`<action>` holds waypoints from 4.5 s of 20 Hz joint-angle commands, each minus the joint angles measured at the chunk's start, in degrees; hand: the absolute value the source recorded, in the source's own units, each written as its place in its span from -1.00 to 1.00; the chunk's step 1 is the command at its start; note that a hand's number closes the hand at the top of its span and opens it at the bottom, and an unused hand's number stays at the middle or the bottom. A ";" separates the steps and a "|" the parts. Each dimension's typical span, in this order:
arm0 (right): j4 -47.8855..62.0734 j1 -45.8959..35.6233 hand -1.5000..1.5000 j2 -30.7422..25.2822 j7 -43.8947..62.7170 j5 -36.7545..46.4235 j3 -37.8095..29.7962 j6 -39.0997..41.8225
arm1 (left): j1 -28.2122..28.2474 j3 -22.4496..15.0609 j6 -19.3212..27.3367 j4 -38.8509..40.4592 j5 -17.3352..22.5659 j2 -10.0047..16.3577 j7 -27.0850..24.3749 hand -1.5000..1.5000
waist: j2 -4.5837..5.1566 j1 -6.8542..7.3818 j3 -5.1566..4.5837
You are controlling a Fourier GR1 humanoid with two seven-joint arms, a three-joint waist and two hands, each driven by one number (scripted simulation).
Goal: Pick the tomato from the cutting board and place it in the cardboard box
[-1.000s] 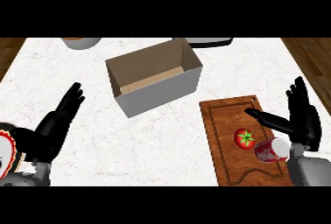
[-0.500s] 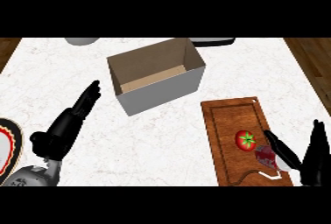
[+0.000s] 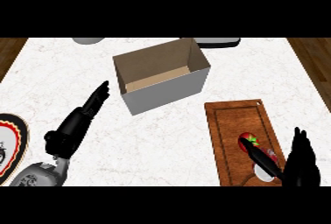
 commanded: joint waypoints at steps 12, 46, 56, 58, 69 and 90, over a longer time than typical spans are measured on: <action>-20.40 -11.09 -1.00 14.88 39.38 19.25 11.21 33.26 | -2.63 -2.04 0.78 1.19 -3.34 -5.19 1.70 0.00 | 0.44 2.47 1.46; -7.32 -10.32 -1.00 15.03 28.26 12.00 -0.01 31.83 | -2.66 5.13 -6.48 6.48 -10.44 -11.60 -0.79 0.00 | 0.45 1.96 1.51; 6.64 -15.55 -1.00 15.03 26.65 10.76 -3.16 26.58 | -2.23 7.00 -9.22 3.33 -11.06 -13.03 2.27 0.00 | 0.48 2.36 1.53; 8.22 -14.09 -1.00 14.02 23.17 10.91 -5.24 26.16 | -2.69 7.88 -9.87 1.07 -11.00 -12.29 4.16 0.00 | 0.48 2.34 1.54; 11.96 -15.09 1.00 13.90 20.34 11.25 -5.81 25.81 | -2.35 11.08 -12.30 4.04 -12.33 -14.77 1.28 0.00 | 0.50 2.23 1.53; -2.59 -26.05 1.00 14.16 -17.69 20.89 37.10 32.91 | -4.02 11.51 -12.86 6.53 -13.72 -14.98 0.47 0.00 | 0.39 2.00 1.53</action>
